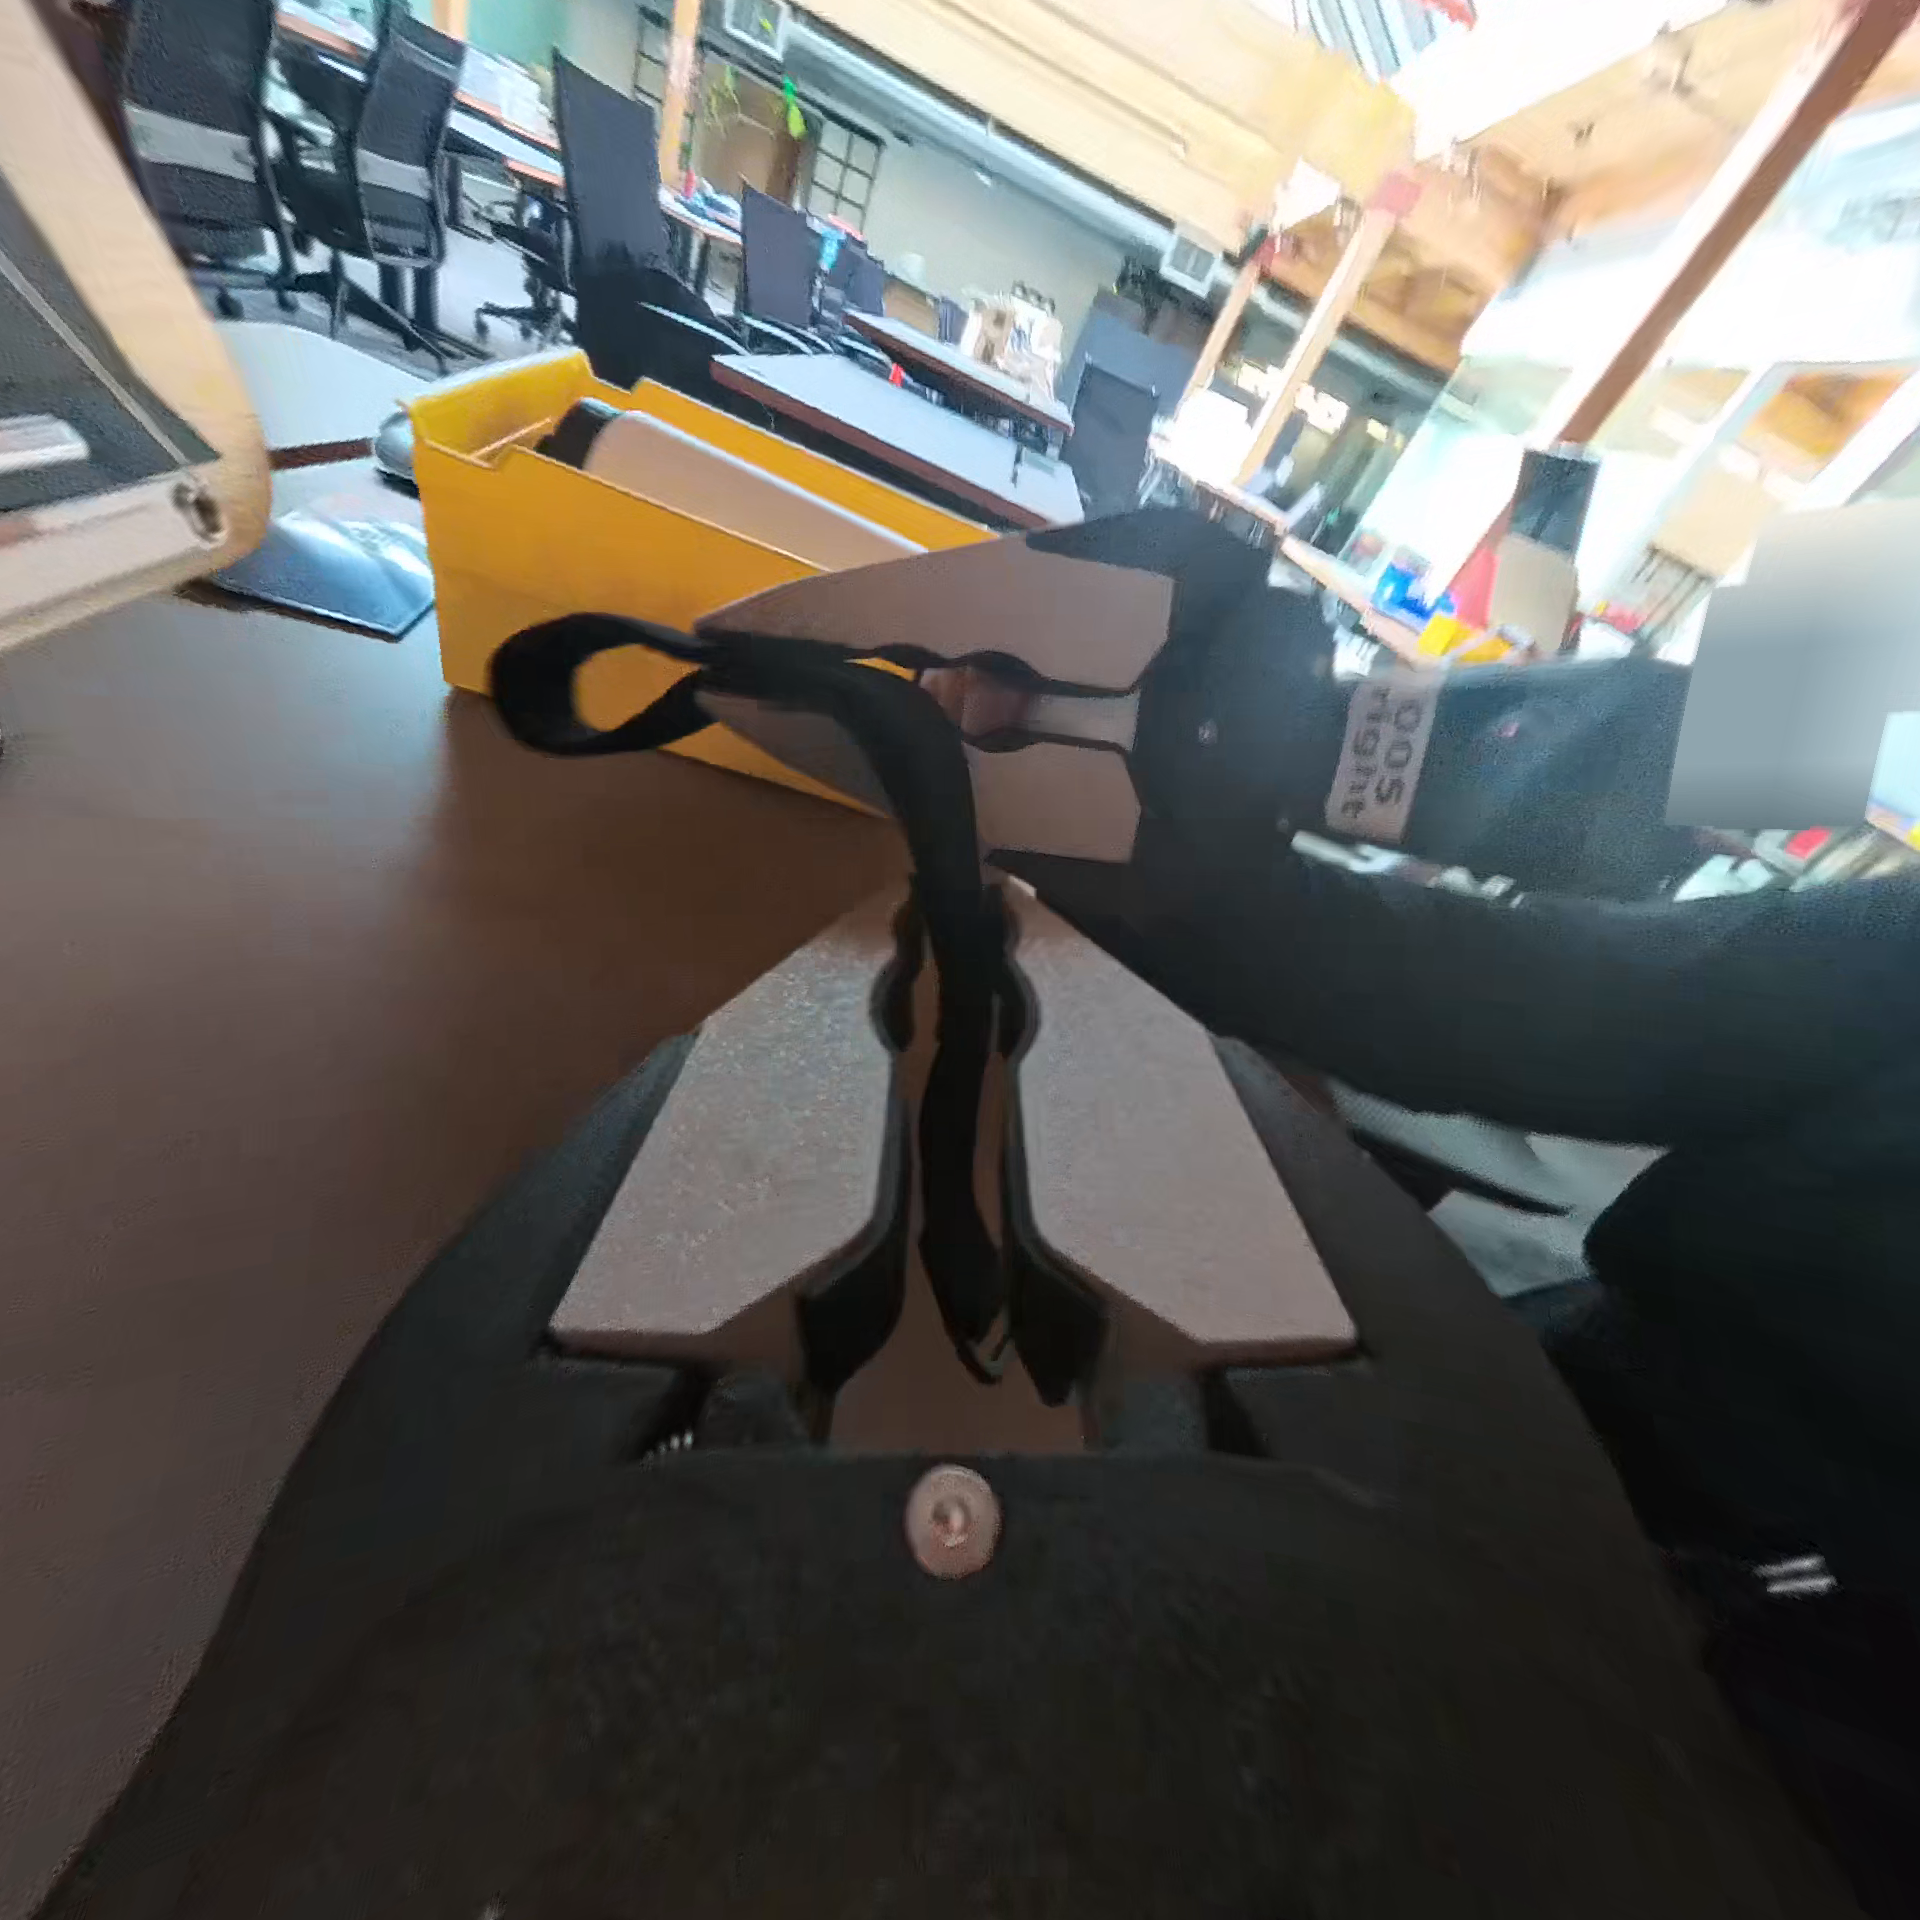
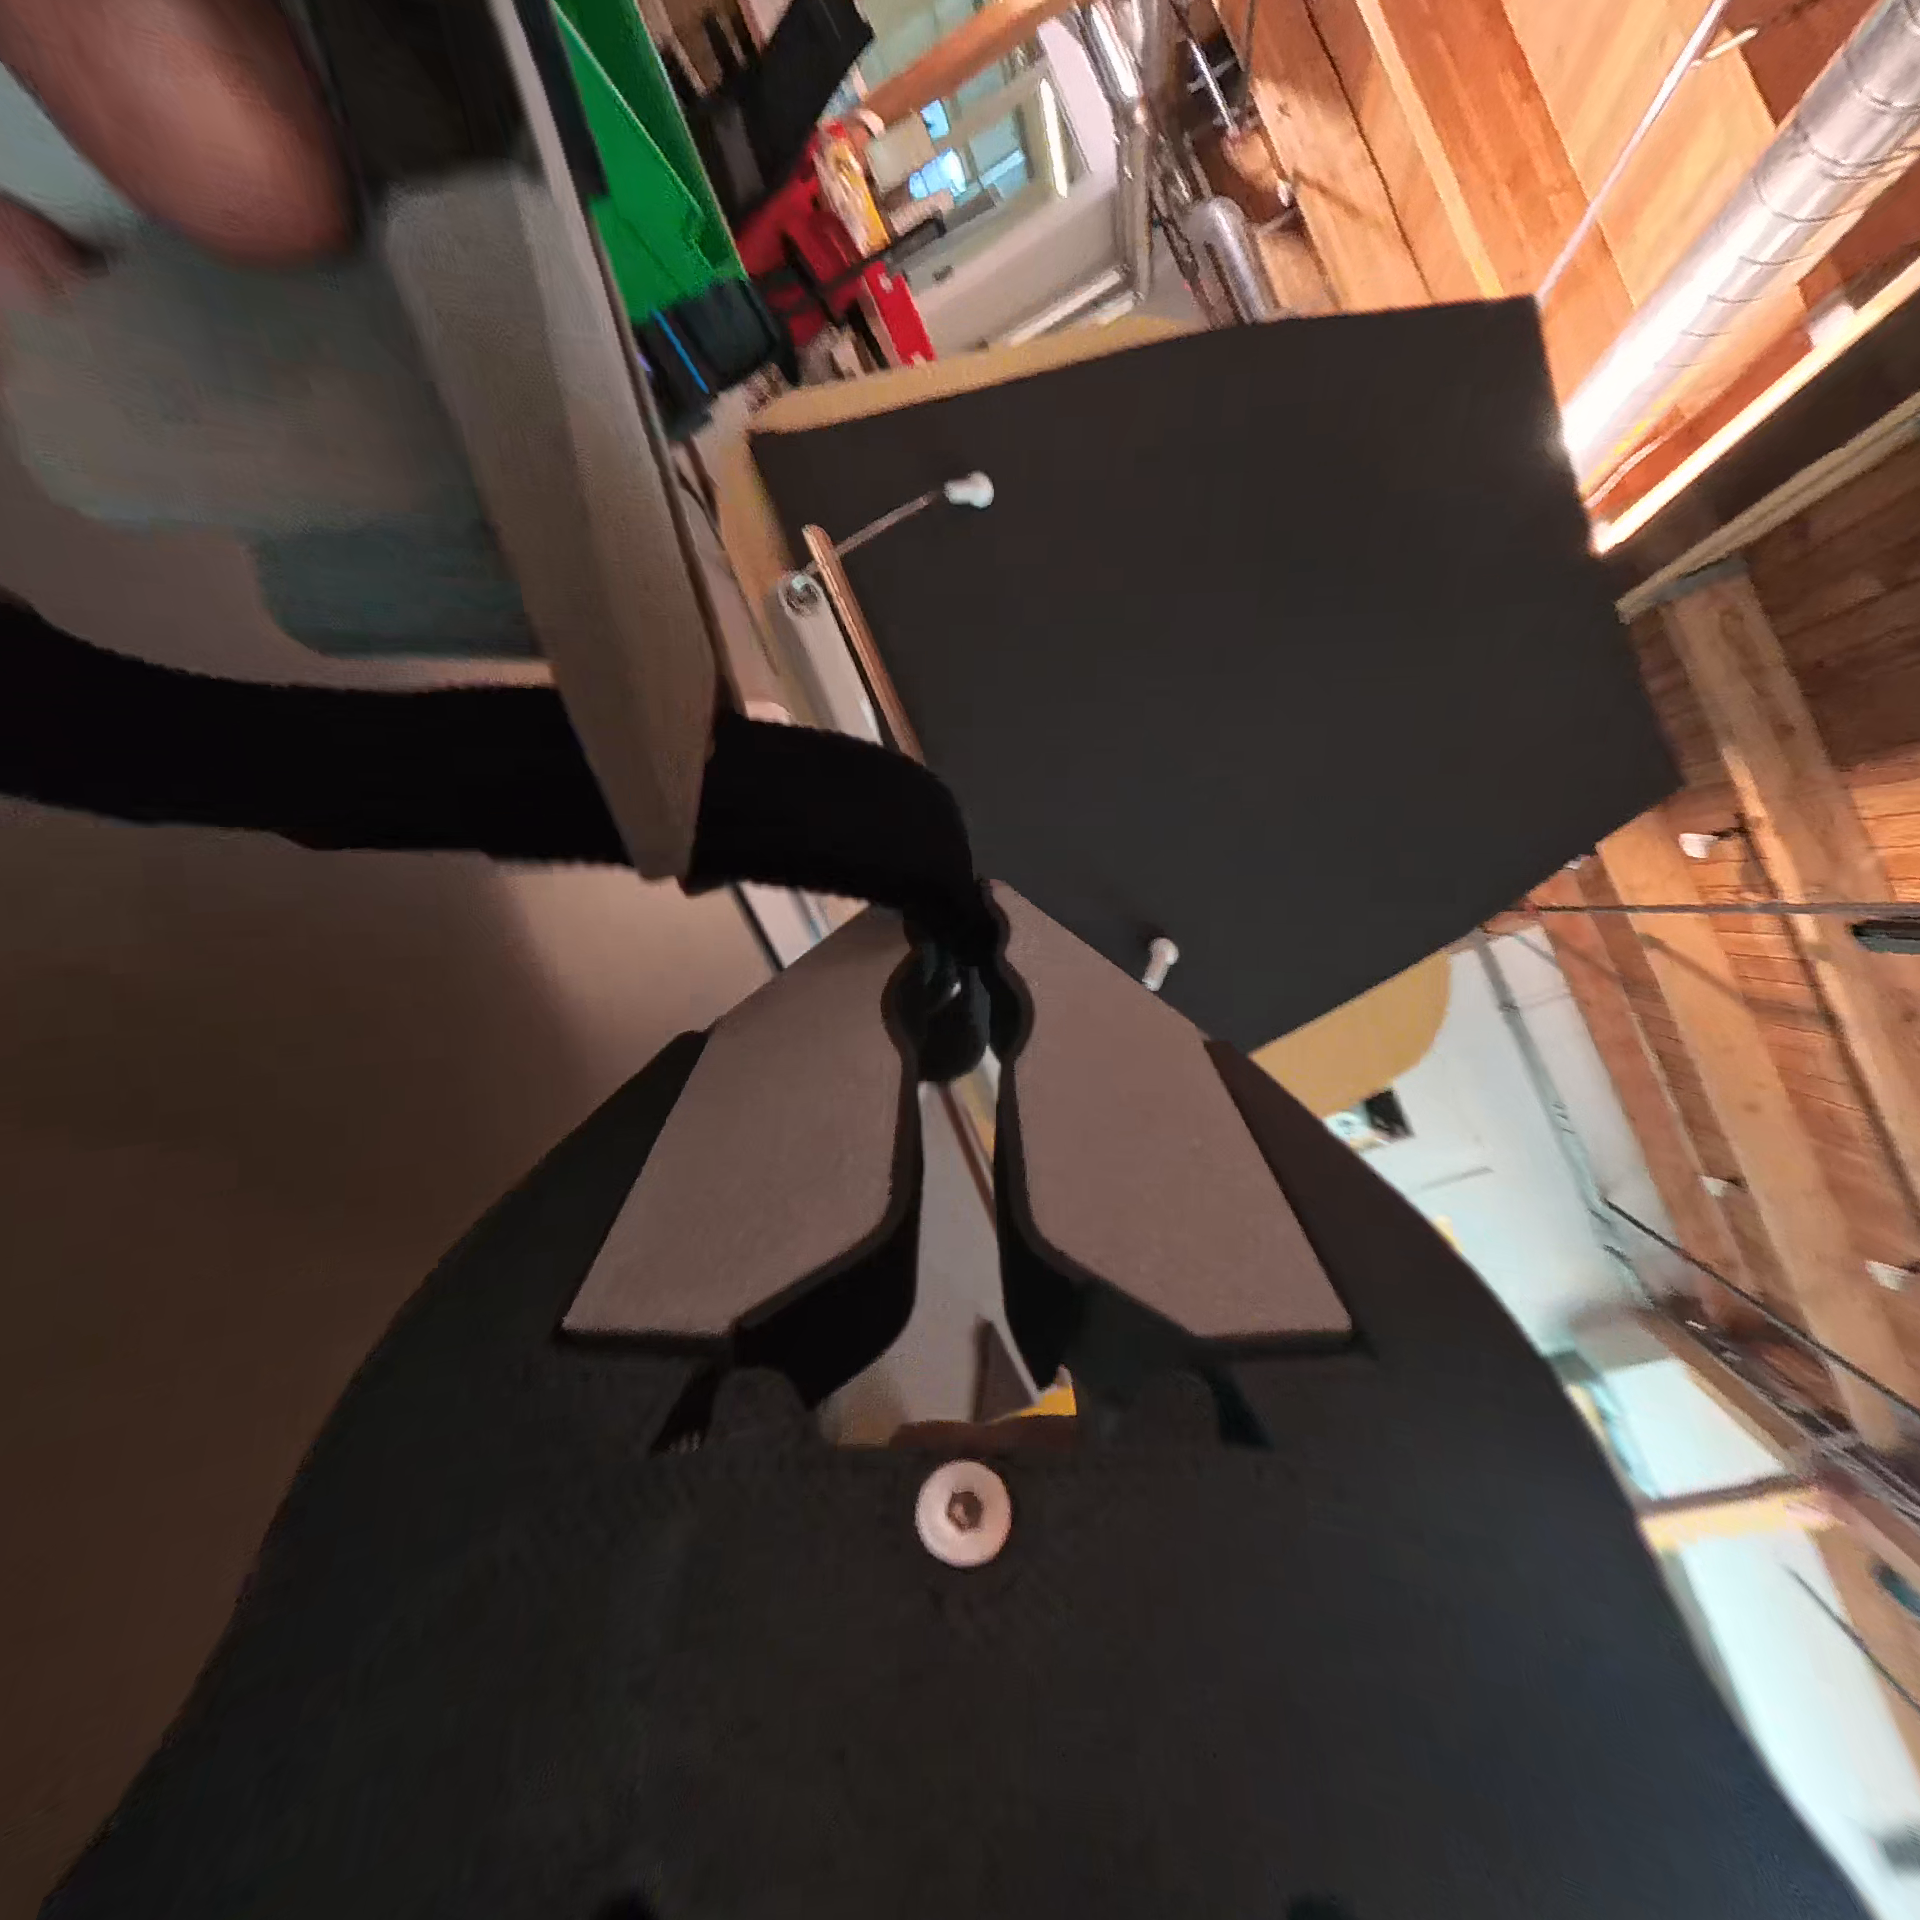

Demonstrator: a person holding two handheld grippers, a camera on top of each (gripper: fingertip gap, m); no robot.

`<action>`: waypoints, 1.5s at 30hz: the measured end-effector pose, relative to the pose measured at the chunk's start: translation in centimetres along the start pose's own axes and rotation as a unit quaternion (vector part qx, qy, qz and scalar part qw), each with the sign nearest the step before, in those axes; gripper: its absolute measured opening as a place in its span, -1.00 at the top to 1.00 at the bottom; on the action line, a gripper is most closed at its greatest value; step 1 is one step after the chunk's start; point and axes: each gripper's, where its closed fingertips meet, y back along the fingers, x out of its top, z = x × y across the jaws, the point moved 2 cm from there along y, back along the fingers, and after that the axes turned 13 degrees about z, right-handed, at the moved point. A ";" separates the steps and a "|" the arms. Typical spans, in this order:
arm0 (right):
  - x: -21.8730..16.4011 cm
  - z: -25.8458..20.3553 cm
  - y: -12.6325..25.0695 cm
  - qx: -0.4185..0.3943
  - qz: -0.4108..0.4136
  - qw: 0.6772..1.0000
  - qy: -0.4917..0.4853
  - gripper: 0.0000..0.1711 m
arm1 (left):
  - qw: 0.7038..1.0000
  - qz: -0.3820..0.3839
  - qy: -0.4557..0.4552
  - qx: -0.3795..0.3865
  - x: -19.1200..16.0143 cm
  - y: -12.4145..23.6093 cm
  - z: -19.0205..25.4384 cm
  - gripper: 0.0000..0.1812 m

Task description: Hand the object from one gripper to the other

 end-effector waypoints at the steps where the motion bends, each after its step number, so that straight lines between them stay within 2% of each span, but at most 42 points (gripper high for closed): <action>1: 0.2 -0.3 0.0 0.009 0.010 1.000 -0.010 0.96 | 1.000 -0.008 -0.026 -0.001 -0.2 -0.1 0.1 0.96; 2: 0.3 -0.6 0.1 0.022 0.019 0.999 -0.022 0.93 | 0.998 -0.016 -0.057 0.003 -0.3 0.0 0.1 0.97; 4: 0.1 -1.2 0.1 0.055 0.029 0.996 -0.065 0.69 | 0.993 -0.021 -0.115 0.030 0.0 0.1 -0.3 0.97; 6: -0.5 -1.1 0.2 0.068 0.027 0.989 -0.125 0.55 | 0.983 -0.021 -0.164 0.080 0.7 0.5 -1.4 0.97; 8: -1.0 -0.6 0.4 0.076 0.028 0.975 -0.206 0.42 | 0.956 -0.027 -0.258 0.139 1.5 1.1 -2.6 0.97; 9: -1.5 0.0 0.5 0.070 0.024 0.966 -0.248 0.44 | 0.936 -0.027 -0.309 0.163 2.0 1.4 -2.9 0.98; 11: -2.5 0.9 0.7 0.064 0.013 0.937 -0.342 0.59 | 0.892 -0.030 -0.403 0.205 3.0 1.9 -3.3 0.98; 13: -1.7 0.9 0.8 0.095 0.049 0.890 -0.444 0.50 | 0.858 -0.034 -0.463 0.223 3.4 1.9 -3.1 0.97; 14: -0.7 0.9 0.9 0.116 0.082 0.862 -0.487 0.47 | 0.852 -0.033 -0.474 0.219 3.2 1.6 -2.8 0.97; 16: 1.5 1.3 1.3 0.149 0.154 0.811 -0.545 0.42 | 0.855 -0.035 -0.477 0.200 2.6 0.9 -2.1 0.97; 18: 1.9 1.6 1.4 0.153 0.172 0.784 -0.576 0.45 | 0.860 -0.032 -0.477 0.179 2.0 0.2 -1.4 0.97; 19: 2.3 1.5 1.6 0.171 0.184 0.772 -0.584 0.59 | 0.862 -0.032 -0.476 0.172 1.8 0.1 -1.3 0.97; 20: 2.8 1.3 1.9 0.195 0.194 0.761 -0.588 0.84 | 0.868 -0.038 -0.466 0.166 1.4 -0.1 -1.2 0.97; 25: 3.1 1.3 2.2 0.214 0.209 0.744 -0.598 0.96 | 0.914 -0.022 -0.385 0.124 0.7 -0.8 -0.5 0.97; 28: 2.9 1.6 2.0 0.191 0.200 0.773 -0.571 0.98 | 0.925 -0.009 -0.354 0.135 1.2 -0.5 -0.8 0.94; 31: 0.6 2.7 1.3 0.088 0.148 0.856 -0.488 0.98 | 0.914 -0.031 -0.349 0.202 1.1 0.2 -2.8 0.71; 33: -0.8 3.3 1.3 0.030 0.098 0.922 -0.373 0.98 | 0.919 -0.039 -0.324 0.221 0.9 0.6 -3.6 0.54; 35: -1.2 3.2 1.5 0.003 0.057 0.974 -0.218 0.98 | 0.949 -0.032 -0.243 0.199 0.6 0.4 -3.2 0.41; 36: -1.3 3.0 1.5 -0.008 0.036 0.990 -0.136 0.98 | 0.962 -0.019 -0.198 0.186 0.7 0.2 -2.9 0.33; 39: -1.8 3.2 1.5 -0.052 -0.021 0.997 0.059 0.98 | 0.980 0.015 -0.126 0.154 1.8 0.2 -2.0 0.17; 45: -1.6 2.2 0.9 -0.050 -0.035 0.992 0.112 0.99 | 0.969 0.033 -0.198 0.143 2.3 -0.4 -0.8 0.23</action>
